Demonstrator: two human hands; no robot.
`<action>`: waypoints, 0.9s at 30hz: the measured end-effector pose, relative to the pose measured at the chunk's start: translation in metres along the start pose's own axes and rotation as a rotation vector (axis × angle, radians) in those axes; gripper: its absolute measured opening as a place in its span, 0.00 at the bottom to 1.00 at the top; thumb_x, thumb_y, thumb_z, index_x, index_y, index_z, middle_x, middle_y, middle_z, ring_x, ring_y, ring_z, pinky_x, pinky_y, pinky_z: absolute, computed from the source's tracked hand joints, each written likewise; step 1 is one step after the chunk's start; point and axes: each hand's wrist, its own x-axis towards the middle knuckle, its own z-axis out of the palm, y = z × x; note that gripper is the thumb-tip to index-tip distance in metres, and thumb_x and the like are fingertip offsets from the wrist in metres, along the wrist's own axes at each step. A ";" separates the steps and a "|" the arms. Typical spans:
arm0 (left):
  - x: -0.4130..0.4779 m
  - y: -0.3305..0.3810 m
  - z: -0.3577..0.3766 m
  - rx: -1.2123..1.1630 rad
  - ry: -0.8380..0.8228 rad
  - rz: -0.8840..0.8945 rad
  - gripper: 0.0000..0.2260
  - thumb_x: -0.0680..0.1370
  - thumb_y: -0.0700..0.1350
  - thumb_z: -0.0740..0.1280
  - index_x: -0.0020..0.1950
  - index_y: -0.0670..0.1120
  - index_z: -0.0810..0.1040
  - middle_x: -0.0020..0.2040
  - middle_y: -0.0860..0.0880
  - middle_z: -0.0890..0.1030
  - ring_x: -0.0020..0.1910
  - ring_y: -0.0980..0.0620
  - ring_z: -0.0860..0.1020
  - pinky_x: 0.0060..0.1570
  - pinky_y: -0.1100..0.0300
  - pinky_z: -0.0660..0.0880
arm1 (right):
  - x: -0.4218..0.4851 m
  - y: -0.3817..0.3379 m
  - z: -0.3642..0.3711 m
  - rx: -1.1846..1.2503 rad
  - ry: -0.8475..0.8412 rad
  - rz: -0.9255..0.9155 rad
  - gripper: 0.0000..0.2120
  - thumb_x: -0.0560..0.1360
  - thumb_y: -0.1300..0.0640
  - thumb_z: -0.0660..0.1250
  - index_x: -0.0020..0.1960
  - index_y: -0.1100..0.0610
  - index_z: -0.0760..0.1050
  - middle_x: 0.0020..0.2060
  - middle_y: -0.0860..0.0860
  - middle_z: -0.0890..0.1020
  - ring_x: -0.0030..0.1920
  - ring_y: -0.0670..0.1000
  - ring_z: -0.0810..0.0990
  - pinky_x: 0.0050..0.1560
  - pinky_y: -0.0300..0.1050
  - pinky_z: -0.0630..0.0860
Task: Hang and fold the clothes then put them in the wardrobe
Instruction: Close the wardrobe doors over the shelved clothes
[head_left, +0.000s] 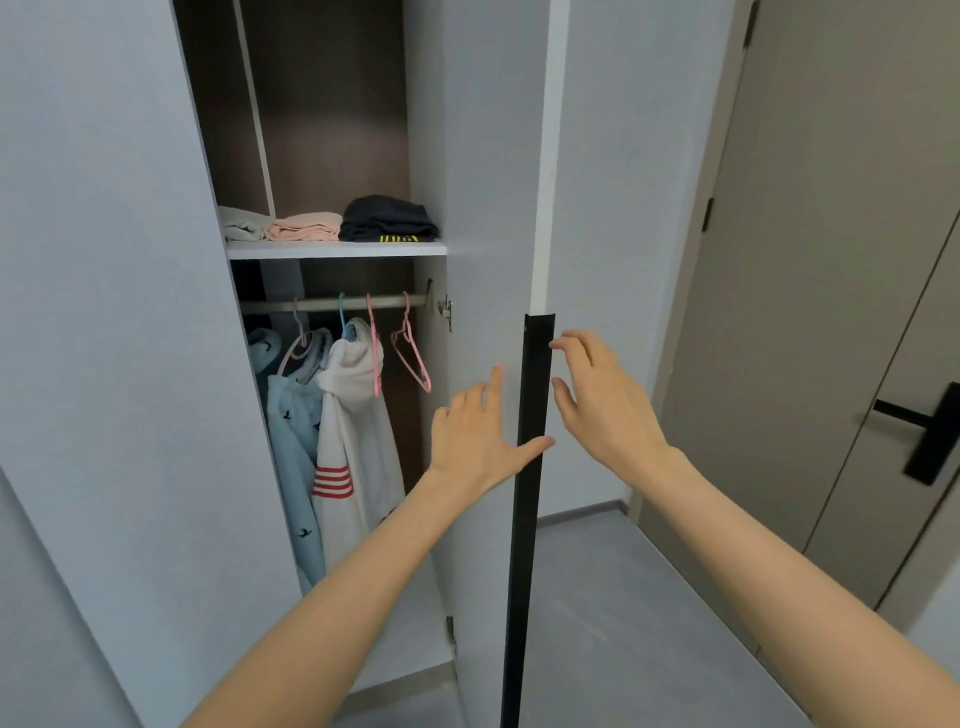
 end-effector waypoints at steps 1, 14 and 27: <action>0.003 0.003 0.004 -0.009 0.000 -0.011 0.47 0.70 0.74 0.55 0.78 0.47 0.45 0.71 0.46 0.67 0.68 0.46 0.68 0.62 0.49 0.68 | 0.003 0.003 0.002 0.005 -0.008 -0.007 0.19 0.81 0.57 0.58 0.71 0.58 0.64 0.68 0.51 0.68 0.62 0.51 0.73 0.51 0.43 0.77; 0.023 0.014 0.029 -0.221 0.136 -0.033 0.49 0.71 0.58 0.67 0.77 0.45 0.36 0.65 0.46 0.72 0.62 0.48 0.70 0.58 0.54 0.72 | 0.033 0.017 0.033 0.315 0.044 -0.018 0.11 0.79 0.57 0.62 0.61 0.57 0.67 0.56 0.50 0.76 0.53 0.48 0.76 0.51 0.44 0.77; -0.011 -0.092 0.008 -0.216 0.202 0.000 0.42 0.70 0.55 0.67 0.77 0.50 0.48 0.39 0.54 0.71 0.39 0.57 0.70 0.34 0.67 0.67 | 0.062 -0.071 0.064 0.524 -0.003 -0.192 0.06 0.78 0.59 0.65 0.54 0.54 0.71 0.46 0.45 0.76 0.45 0.45 0.77 0.48 0.39 0.77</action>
